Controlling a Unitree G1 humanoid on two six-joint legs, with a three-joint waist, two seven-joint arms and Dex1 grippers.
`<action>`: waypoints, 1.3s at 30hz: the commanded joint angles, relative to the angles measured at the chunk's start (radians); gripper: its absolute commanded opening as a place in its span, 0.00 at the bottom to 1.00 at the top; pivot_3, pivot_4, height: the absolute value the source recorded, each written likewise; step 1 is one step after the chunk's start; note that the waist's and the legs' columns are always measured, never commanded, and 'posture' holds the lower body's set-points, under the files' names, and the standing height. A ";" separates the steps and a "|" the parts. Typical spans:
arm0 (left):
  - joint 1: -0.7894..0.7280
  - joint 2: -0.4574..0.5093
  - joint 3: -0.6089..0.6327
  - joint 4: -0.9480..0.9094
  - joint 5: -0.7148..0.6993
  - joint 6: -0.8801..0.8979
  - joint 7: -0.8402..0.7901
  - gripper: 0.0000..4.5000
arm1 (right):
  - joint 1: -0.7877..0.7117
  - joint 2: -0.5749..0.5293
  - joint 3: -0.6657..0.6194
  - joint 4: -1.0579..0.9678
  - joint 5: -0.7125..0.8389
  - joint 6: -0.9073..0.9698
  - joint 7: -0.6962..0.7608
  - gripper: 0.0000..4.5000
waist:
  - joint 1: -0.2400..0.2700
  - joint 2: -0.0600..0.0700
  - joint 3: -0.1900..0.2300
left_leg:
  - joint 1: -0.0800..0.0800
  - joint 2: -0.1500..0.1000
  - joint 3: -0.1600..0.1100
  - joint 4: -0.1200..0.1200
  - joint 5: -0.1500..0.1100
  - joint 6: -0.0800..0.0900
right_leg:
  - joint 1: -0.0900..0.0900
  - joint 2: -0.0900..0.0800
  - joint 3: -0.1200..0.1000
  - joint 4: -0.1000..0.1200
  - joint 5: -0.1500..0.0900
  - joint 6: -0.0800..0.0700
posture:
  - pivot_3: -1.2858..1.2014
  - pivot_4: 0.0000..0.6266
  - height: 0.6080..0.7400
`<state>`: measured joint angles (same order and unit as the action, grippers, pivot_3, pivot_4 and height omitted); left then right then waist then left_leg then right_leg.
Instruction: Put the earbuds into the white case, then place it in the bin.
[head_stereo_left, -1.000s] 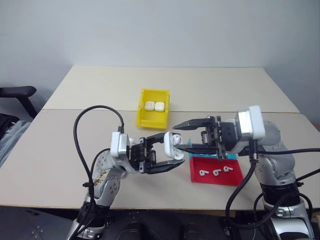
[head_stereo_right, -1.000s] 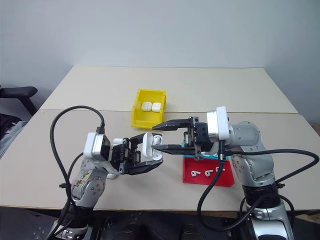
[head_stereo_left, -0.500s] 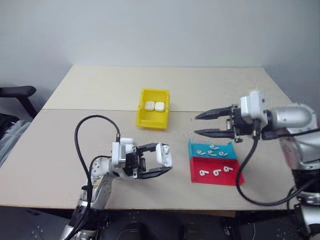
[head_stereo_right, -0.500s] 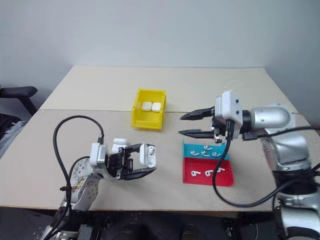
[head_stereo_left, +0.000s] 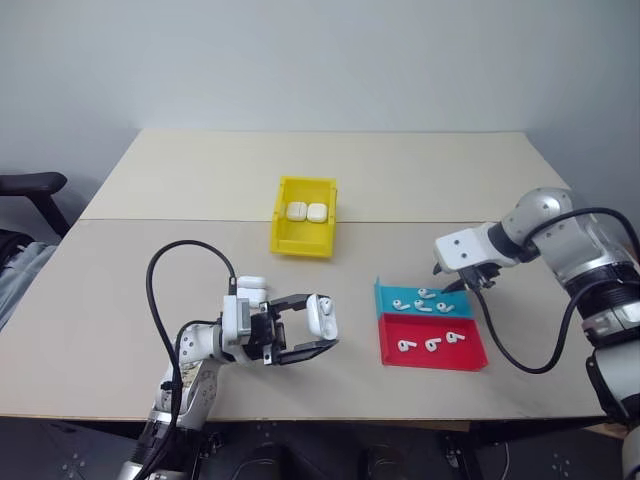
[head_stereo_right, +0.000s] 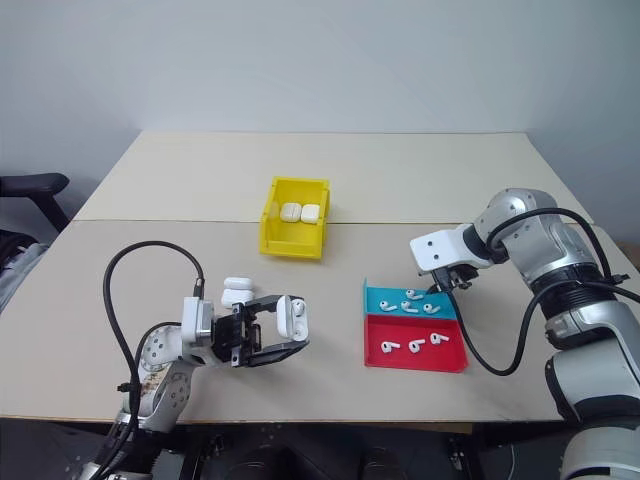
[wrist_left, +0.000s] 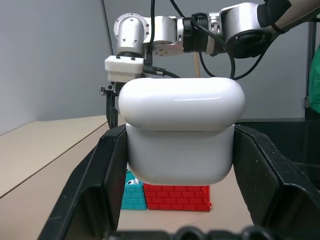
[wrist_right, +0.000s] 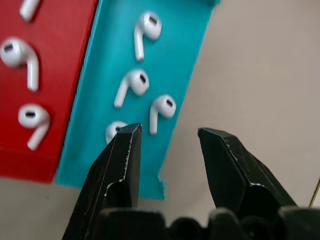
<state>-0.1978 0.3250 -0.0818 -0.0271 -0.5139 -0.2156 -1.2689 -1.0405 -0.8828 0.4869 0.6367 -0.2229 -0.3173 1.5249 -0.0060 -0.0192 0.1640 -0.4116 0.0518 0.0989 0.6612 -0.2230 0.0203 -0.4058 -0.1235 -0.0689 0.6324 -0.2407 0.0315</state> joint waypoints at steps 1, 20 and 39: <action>0.008 0.004 0.005 -0.042 0.000 -0.018 0.015 0.63 | -0.025 -0.005 0.008 0.044 -0.030 -0.114 0.044 0.49 | 0.000 0.000 0.000 | 0.000 0.000 0.000 0.000 0.000 0.000 | 0.000 0.000 0.000 0.000 0.000 0.000 | 0.52 0.24 1.00; 0.004 0.028 -0.002 -0.054 0.004 -0.009 0.040 0.63 | -0.041 0.073 0.018 0.239 -0.086 -0.349 0.039 0.49 | -0.006 0.001 0.000 | 0.001 0.000 0.000 0.000 0.000 -0.001 | 0.001 0.000 0.000 0.000 0.001 -0.001 | 0.52 0.24 1.00; 0.009 0.035 -0.005 -0.060 0.010 -0.015 0.047 0.63 | -0.051 0.097 0.015 0.308 -0.152 -0.403 -0.009 0.49 | -0.006 0.001 0.000 | 0.001 0.001 0.001 0.000 0.001 -0.001 | 0.001 0.000 0.000 0.001 0.001 -0.001 | 0.52 0.24 1.00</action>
<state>-0.1864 0.3597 -0.0858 -0.0514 -0.5080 -0.2145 -1.2264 -1.0693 -0.7796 0.5066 0.9364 -0.3711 -0.7080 1.5180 -0.0120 -0.0184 0.1643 -0.4102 0.0523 0.0999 0.6612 -0.2224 0.0193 -0.4049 -0.1236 -0.0688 0.6333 -0.2400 0.0308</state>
